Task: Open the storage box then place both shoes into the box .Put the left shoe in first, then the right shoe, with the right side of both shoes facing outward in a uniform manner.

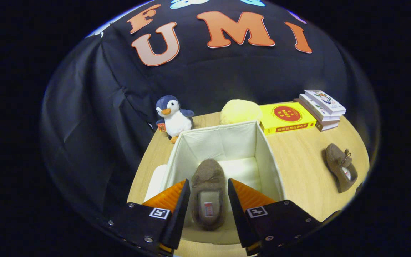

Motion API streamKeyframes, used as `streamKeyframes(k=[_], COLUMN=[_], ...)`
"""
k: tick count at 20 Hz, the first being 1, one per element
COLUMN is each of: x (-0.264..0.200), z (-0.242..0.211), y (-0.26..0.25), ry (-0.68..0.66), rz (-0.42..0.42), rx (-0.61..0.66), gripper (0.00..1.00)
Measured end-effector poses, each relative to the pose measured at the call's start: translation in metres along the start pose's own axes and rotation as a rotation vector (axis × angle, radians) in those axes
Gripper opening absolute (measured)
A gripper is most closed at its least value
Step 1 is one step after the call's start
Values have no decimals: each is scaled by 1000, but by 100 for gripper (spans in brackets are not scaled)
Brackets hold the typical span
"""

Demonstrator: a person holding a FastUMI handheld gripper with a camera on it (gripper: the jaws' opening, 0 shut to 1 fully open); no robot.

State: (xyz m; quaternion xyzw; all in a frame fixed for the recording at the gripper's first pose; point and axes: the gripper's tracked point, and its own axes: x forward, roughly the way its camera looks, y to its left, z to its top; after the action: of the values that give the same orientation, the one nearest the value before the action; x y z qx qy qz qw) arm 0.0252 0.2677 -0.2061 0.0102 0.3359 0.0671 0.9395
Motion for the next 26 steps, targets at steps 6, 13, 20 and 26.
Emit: streamKeyframes(k=[6,13,20,26], x=[-22,-42,-53,-47], z=[25,23,5,-27], y=[-84,-218,-334,-399], ry=[-71,-65,-28,30], rz=[-64,-162,-227,-247], rx=[-58,-7,2,14], gripper=[90,97,98,97])
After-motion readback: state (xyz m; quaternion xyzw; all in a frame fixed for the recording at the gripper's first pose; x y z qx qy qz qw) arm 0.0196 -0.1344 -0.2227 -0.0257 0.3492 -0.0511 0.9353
